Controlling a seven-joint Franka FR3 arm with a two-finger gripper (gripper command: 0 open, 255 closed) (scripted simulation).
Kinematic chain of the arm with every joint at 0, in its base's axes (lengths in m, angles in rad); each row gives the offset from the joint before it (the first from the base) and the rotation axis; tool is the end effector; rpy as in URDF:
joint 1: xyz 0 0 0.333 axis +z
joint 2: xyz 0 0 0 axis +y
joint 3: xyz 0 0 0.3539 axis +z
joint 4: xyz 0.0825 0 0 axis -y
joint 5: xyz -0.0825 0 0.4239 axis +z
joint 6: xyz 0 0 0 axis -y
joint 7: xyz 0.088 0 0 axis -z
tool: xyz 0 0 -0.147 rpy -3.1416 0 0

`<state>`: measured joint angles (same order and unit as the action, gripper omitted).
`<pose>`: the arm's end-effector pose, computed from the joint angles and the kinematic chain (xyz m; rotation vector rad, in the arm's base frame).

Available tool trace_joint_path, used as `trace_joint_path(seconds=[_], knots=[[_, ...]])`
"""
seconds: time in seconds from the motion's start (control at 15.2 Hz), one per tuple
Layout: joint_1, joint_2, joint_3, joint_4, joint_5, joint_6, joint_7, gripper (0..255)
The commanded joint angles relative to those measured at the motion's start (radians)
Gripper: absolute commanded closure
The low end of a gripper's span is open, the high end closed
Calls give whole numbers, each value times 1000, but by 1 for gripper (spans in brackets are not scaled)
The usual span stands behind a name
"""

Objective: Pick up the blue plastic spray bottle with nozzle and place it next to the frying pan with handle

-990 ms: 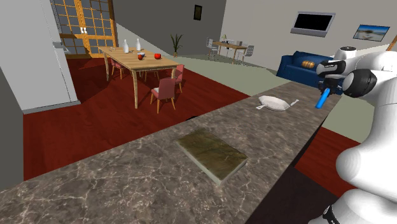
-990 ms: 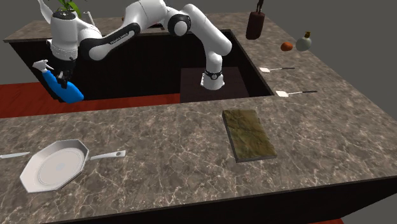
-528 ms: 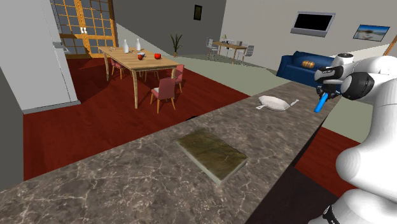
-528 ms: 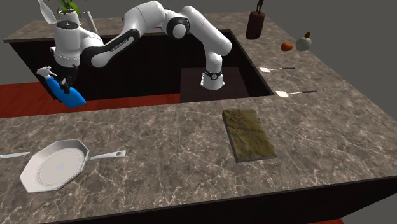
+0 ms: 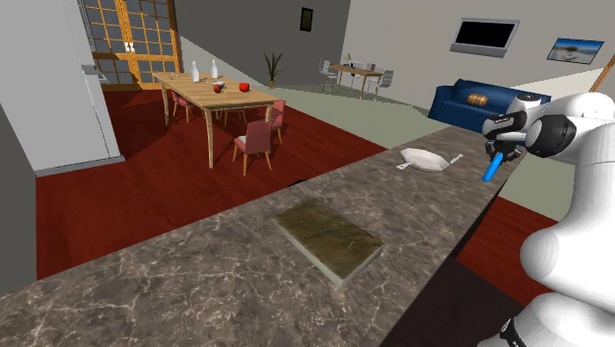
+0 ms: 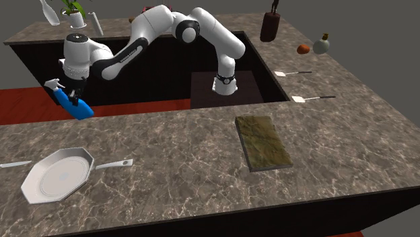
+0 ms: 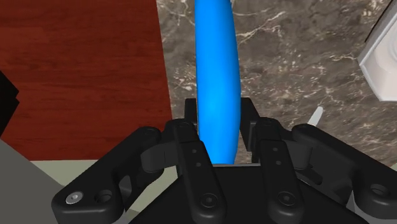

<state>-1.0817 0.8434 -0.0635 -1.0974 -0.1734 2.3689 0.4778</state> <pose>0.3766 -0.8015 0.3349 2.0430 -1.8905 0.4857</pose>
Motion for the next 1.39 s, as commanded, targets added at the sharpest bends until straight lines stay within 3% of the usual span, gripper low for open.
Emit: trace_joint_path(seconds=[0.0,0.46,0.99,1.06,1.32], knots=[[-1,6,-1,-16,-2,22,3,255],[1,46,-7,-43,-8,89,19,255],[1,46,-7,-43,-8,89,19,255],[1,46,-7,-43,-8,89,19,0],[1,46,-7,-43,-8,89,19,0]])
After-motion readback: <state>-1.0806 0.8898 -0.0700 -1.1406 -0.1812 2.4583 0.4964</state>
